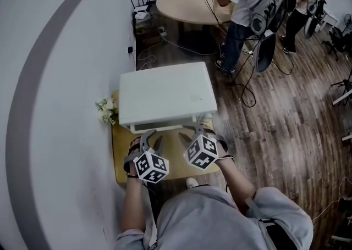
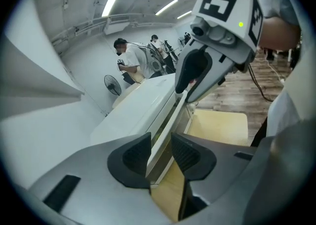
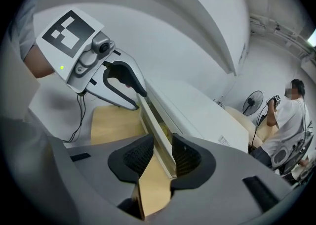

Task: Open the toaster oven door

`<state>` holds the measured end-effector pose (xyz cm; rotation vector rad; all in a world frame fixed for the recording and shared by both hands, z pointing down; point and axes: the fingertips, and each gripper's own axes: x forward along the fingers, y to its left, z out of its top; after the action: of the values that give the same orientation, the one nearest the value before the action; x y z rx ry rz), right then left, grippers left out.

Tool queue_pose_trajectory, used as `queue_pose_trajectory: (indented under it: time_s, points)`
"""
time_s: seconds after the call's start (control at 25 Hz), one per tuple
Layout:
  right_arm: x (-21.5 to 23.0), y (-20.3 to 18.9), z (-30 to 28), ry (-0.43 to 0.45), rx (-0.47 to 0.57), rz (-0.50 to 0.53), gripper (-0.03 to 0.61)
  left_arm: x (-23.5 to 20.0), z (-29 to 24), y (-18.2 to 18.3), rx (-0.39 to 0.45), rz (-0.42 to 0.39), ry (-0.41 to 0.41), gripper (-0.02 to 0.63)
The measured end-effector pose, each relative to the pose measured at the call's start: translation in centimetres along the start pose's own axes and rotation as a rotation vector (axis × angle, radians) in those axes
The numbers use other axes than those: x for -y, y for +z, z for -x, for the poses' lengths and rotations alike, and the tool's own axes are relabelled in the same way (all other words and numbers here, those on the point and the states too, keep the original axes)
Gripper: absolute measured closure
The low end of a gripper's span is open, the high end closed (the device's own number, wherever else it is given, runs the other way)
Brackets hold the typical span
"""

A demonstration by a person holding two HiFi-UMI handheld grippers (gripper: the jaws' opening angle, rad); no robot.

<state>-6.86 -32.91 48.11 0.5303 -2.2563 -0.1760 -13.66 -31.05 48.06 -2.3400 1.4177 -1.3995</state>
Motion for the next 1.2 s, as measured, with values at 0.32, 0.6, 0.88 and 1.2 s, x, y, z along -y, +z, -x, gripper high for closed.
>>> queue_pose_trajectory:
  time_s: [0.32, 0.6, 0.88, 1.2]
  points:
    - [0.5, -0.9, -2.4, 0.07, -0.07, 0.072, 0.483, -0.5, -2.4, -0.8, -0.065, -0.037, -0.048, 0.492]
    - [0.4, -1.5, -3.7, 0.087, -0.097, 0.083, 0.485, -0.1, -3.9, -1.8, -0.093, -0.01, -0.083, 0.492]
    - [-0.2, -1.6, -3.3, 0.095, -0.089, 0.069, 0.485, 0.4, -3.5, -2.0, -0.089, 0.006, -0.077, 0.492]
    - [-1.1, -1.9, -2.8, 0.105, -0.088, 0.07, 0.485, 1.1, -3.0, -2.3, -0.089, 0.02, -0.074, 0.494]
